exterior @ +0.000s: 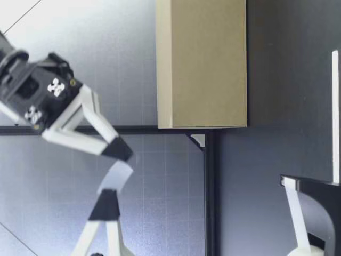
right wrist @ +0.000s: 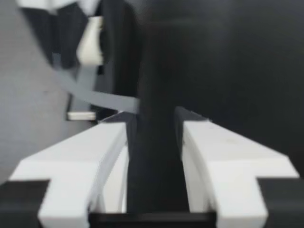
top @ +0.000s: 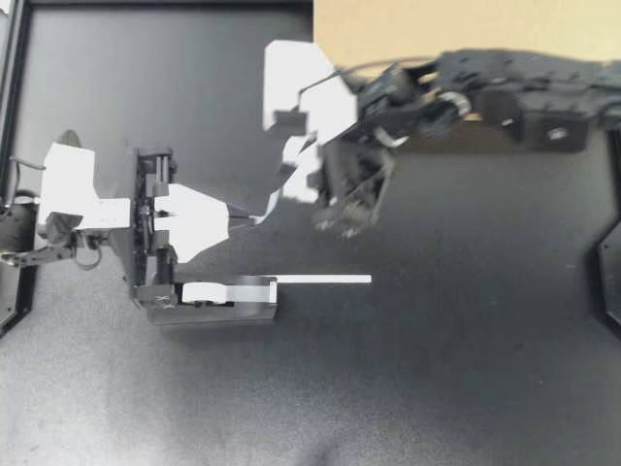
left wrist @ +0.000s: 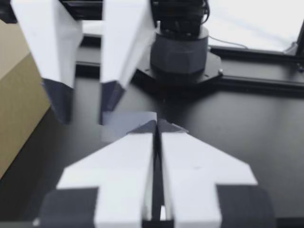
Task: Cut a small piece of tape from the tape dispenser then place it on the cardboard box's edge.
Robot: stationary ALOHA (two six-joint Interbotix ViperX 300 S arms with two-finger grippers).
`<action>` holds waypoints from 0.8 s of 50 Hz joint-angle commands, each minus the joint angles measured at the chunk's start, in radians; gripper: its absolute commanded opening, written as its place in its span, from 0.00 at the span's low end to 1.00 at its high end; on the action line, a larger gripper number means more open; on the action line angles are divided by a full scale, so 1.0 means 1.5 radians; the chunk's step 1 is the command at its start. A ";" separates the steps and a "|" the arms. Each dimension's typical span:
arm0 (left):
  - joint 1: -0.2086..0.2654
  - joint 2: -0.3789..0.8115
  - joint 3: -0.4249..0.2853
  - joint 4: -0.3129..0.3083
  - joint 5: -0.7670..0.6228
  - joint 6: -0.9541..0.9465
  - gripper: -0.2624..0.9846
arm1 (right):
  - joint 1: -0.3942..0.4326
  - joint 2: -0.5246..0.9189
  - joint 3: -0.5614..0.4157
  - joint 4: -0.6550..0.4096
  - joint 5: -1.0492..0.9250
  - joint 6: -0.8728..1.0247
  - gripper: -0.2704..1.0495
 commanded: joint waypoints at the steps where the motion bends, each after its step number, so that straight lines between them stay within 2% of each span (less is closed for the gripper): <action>1: 0.012 0.007 -0.027 -0.005 -0.007 0.000 0.11 | -0.021 -0.056 0.030 0.002 -0.035 -0.002 0.49; 6: 0.043 0.032 -0.048 -0.035 -0.012 -0.010 0.11 | -0.039 -0.091 0.073 0.002 -0.078 -0.003 0.49; 13: 0.091 0.075 -0.092 -0.122 -0.021 -0.027 0.11 | -0.053 -0.141 0.137 0.002 -0.168 -0.005 0.49; 19: 0.124 0.106 -0.131 -0.171 -0.022 -0.077 0.11 | -0.062 -0.175 0.201 -0.006 -0.276 -0.007 0.49; 31: 0.192 0.177 -0.189 -0.180 -0.022 -0.301 0.11 | -0.071 -0.200 0.299 -0.014 -0.490 -0.007 0.47; 40: 0.220 0.229 -0.209 -0.172 -0.022 -0.434 0.11 | -0.085 -0.188 0.333 -0.013 -0.577 -0.006 0.37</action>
